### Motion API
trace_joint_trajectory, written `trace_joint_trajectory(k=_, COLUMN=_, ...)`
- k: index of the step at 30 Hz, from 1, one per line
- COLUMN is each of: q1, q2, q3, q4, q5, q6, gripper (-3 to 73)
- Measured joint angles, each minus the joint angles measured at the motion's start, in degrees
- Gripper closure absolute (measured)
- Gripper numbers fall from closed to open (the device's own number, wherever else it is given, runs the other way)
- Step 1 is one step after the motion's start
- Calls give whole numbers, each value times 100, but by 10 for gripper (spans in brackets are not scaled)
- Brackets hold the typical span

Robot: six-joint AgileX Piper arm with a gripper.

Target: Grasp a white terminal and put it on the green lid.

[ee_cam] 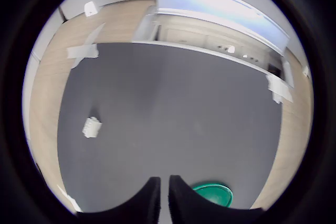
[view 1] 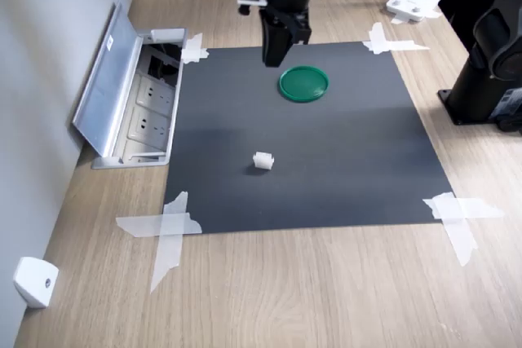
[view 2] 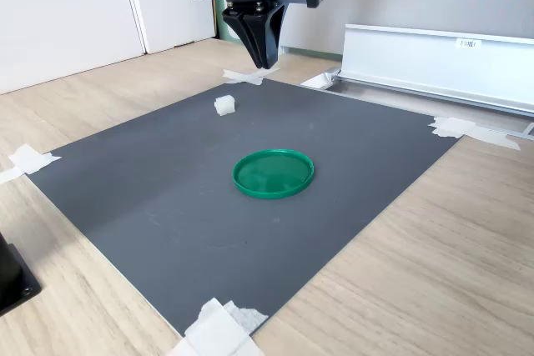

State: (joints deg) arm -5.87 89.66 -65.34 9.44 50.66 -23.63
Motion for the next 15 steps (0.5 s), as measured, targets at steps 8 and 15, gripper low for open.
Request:
trace_joint_trajectory(k=8, q1=1021, q2=61, q3=-77, q4=-79, q5=182, q6=593, gripper=173)
trace_joint_trajectory(k=15, q1=1870, q2=103, q3=-93, q4=-353, q5=10, q6=1603, gripper=18)
